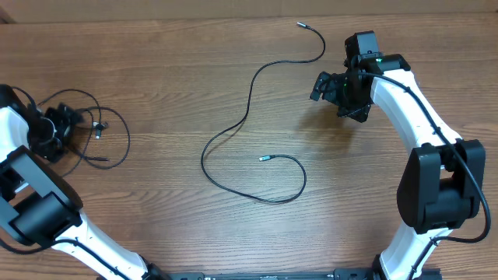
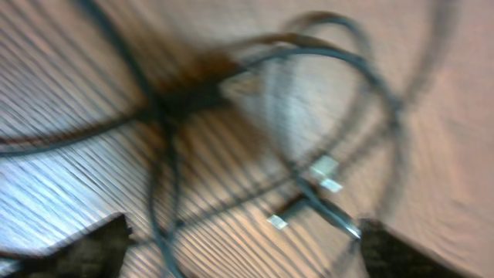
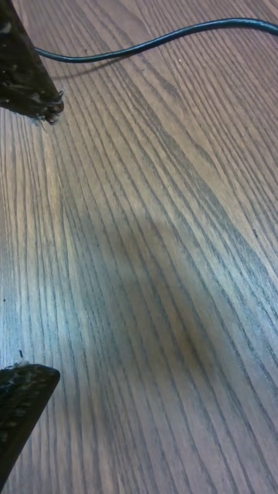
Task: Untangle cables
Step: 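Release the cable and move the left gripper right toward center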
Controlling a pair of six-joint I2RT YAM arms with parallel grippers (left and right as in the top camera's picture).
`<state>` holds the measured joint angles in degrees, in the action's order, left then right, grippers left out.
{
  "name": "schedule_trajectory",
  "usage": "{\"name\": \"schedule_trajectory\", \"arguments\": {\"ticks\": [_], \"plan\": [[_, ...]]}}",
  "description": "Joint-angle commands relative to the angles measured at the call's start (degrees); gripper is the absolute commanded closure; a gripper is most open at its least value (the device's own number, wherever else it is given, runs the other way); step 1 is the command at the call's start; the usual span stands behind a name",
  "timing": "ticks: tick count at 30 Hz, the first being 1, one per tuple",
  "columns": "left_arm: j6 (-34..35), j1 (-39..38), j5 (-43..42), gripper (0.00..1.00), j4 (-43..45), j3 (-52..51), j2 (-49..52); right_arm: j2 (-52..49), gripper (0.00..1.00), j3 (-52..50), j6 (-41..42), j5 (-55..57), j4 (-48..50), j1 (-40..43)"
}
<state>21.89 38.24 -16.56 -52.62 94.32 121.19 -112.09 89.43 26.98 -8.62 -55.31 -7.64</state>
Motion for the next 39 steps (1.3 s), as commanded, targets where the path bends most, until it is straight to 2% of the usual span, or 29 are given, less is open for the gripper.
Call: {"name": "schedule_trajectory", "arguments": {"ticks": [1,9,16,20,24,30,35,39], "plan": [[-1.18,-0.61,-6.01,0.00,-2.51,3.43,-5.05,0.20,0.00,-0.11,-0.02,0.17,0.20,-0.11],[-1.86,-5.99,-7.26,0.00,-9.94,3.30,-6.49,0.20,0.00,-0.11,-0.02,0.17,0.20,-0.11],[-10.05,-16.46,-7.30,0.01,-17.88,3.21,-6.47,0.20,0.00,-0.11,-0.02,0.17,0.20,-0.11],[-13.16,-26.18,-7.26,0.00,-19.65,3.21,-6.47,0.20,0.00,-0.11,-0.02,0.17,0.20,-0.11],[-14.91,-35.01,-6.73,0.00,-16.98,3.21,-6.47,0.20,0.00,-0.13,-0.02,0.17,0.20,-0.11],[-14.86,-47.50,0.63,0.00,-10.38,3.21,-6.45,0.20,0.00,-0.11,-0.02,0.17,0.20,-0.11],[-14.86,-55.17,9.44,0.00,-3.85,3.21,-6.45,0.20,0.00,-0.13,-0.02,0.17,0.20,-0.11],[-15.56,-57.99,15.21,0.00,2.16,3.21,-6.45,0.20,0.00,-0.11,-0.02,0.17,0.20,-0.11]]}}
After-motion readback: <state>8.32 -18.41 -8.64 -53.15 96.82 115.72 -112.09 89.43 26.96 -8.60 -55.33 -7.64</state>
